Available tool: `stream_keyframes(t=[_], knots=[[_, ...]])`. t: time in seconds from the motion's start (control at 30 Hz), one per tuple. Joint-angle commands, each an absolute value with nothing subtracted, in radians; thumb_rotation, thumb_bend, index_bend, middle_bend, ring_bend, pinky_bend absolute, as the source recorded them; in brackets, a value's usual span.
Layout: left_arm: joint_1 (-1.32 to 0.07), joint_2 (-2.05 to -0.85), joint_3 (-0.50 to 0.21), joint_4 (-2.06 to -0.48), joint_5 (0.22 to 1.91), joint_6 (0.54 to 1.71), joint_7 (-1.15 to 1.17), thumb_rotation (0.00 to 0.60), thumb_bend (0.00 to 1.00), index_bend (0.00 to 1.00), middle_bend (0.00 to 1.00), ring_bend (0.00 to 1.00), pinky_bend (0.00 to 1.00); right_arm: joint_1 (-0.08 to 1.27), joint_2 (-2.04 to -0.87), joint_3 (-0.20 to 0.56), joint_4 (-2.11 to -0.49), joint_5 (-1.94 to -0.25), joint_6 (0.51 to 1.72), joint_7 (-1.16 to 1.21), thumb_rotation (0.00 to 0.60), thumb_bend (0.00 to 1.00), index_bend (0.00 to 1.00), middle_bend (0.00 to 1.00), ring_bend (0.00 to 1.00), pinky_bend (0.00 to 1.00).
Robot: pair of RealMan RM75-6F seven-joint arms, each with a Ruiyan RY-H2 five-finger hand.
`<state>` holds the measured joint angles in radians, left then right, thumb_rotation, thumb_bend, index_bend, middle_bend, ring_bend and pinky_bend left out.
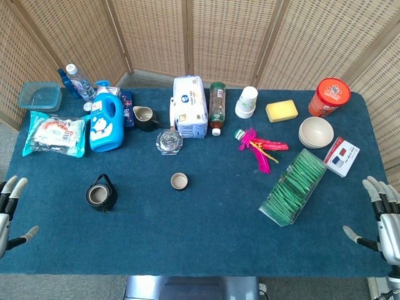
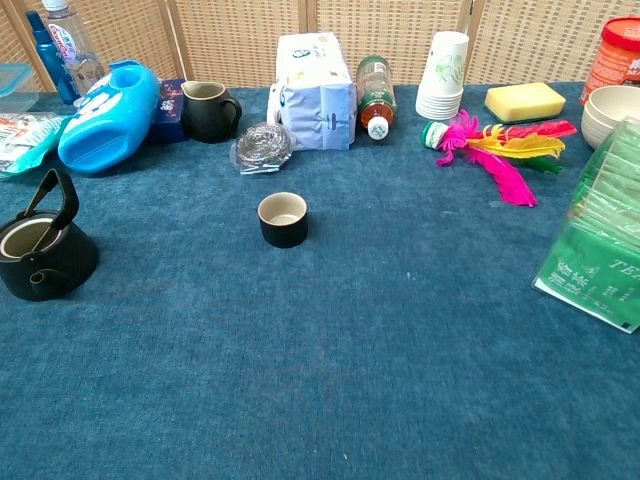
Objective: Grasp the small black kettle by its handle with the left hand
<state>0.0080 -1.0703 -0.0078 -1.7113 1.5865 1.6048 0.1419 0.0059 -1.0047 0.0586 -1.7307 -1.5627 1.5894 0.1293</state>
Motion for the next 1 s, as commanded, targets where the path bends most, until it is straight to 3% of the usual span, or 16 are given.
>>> stream_keyframes(t=[0.03, 0.4, 0.73, 1.0], knots=[[0.007, -1.071, -0.006, -1.712, 1.586, 1.601, 0.143, 0.6, 0.01, 0.0, 0.0, 0.0, 0.02, 0.005, -1.003, 0.058, -1.732, -1.564, 1.591, 0.131, 0.6, 0.0, 0.0, 0.0, 0.0, 0.0], [-0.035, -1.103, -0.016, -1.662, 1.608, 1.555, 0.148, 0.6, 0.01, 0.0, 0.0, 0.0, 0.02, -0.001, -0.992, 0.06, -1.734, -1.557, 1.596, 0.155, 0.6, 0.0, 0.0, 0.0, 0.0, 0.0], [-0.24, -1.243, -0.085, -1.334, 1.726, 1.453, 0.022, 0.6, 0.01, 0.0, 0.0, 0.0, 0.02, 0.004, -0.987, 0.063, -1.735, -1.541, 1.577, 0.16, 0.6, 0.0, 0.0, 0.0, 0.0, 0.0], [-0.347, -1.342, -0.092, -1.203, 1.731, 1.348, 0.027, 0.6, 0.01, 0.0, 0.0, 0.0, 0.02, 0.001, -0.979, 0.066, -1.736, -1.534, 1.578, 0.179, 0.6, 0.0, 0.0, 0.0, 0.0, 0.0]])
